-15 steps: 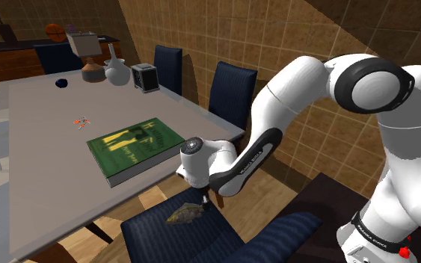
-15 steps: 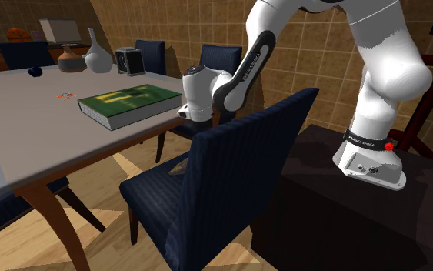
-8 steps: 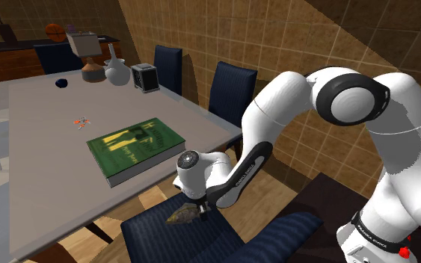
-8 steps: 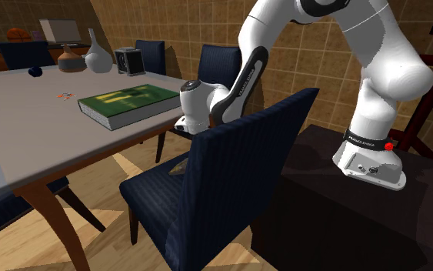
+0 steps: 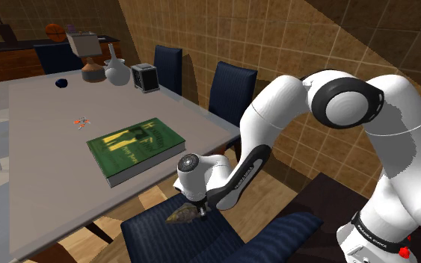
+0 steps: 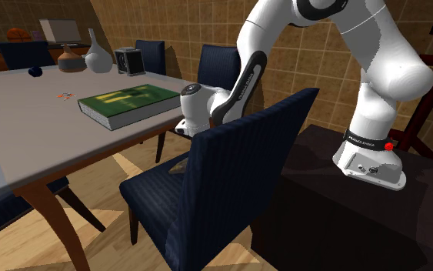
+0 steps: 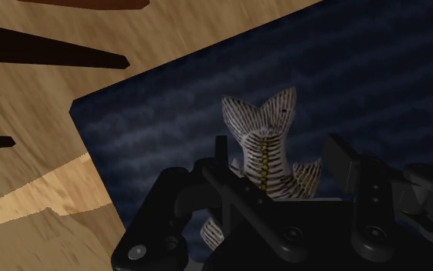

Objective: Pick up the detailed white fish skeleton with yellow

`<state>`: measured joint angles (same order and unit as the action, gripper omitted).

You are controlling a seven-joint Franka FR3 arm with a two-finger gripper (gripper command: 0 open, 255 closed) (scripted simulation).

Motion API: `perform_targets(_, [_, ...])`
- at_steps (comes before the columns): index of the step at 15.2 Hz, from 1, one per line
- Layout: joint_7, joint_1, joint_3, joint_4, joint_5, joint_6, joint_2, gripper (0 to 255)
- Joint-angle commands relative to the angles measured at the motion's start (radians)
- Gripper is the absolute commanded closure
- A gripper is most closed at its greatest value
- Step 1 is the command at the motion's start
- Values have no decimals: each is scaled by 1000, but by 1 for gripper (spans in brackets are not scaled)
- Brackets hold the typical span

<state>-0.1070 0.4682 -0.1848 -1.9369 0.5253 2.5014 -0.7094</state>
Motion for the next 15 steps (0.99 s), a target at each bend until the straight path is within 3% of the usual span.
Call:
perform_targets(1, [0,0,-1,0,0,1,-1,255])
perform_targets(15, [-43,-28,-40,-40,-46,-74,118,255])
